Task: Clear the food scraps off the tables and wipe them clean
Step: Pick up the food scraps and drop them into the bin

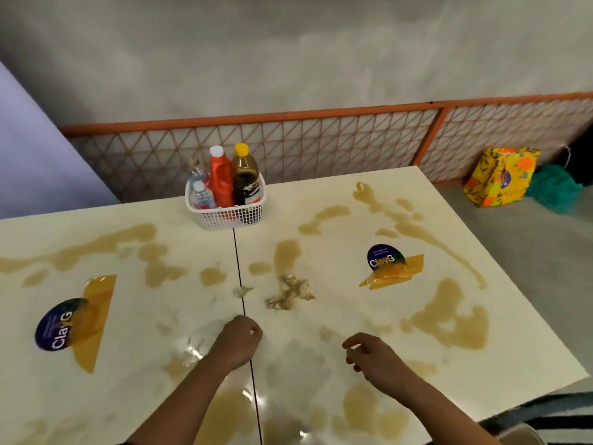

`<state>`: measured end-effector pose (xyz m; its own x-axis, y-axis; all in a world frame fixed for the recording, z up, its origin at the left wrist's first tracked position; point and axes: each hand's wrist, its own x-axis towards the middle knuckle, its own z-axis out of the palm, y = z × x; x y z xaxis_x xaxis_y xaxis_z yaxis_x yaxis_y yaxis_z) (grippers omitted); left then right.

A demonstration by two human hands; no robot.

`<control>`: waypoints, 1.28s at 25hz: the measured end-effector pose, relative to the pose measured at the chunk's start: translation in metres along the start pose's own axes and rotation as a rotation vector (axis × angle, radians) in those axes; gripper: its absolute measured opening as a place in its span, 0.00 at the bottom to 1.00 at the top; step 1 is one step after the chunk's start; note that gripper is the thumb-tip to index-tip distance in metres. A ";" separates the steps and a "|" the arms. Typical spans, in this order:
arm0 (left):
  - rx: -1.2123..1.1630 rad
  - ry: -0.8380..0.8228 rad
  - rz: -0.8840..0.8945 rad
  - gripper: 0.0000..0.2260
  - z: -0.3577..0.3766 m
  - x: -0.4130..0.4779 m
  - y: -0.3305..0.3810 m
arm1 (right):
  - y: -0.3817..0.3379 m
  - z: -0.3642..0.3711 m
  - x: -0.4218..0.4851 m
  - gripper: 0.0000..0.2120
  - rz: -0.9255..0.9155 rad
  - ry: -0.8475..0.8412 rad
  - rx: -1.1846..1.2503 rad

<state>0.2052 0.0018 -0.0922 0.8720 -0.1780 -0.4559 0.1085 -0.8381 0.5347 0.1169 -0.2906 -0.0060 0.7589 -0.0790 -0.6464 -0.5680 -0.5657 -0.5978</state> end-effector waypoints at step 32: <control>-0.554 0.035 -0.104 0.03 0.004 -0.063 -0.014 | -0.029 0.050 0.072 0.19 -0.029 0.207 0.243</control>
<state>0.1468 0.0222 -0.0739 0.8577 -0.0843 -0.5073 0.4204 -0.4530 0.7861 0.1716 -0.2384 -0.0589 0.8101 -0.2455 -0.5324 -0.5861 -0.3591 -0.7263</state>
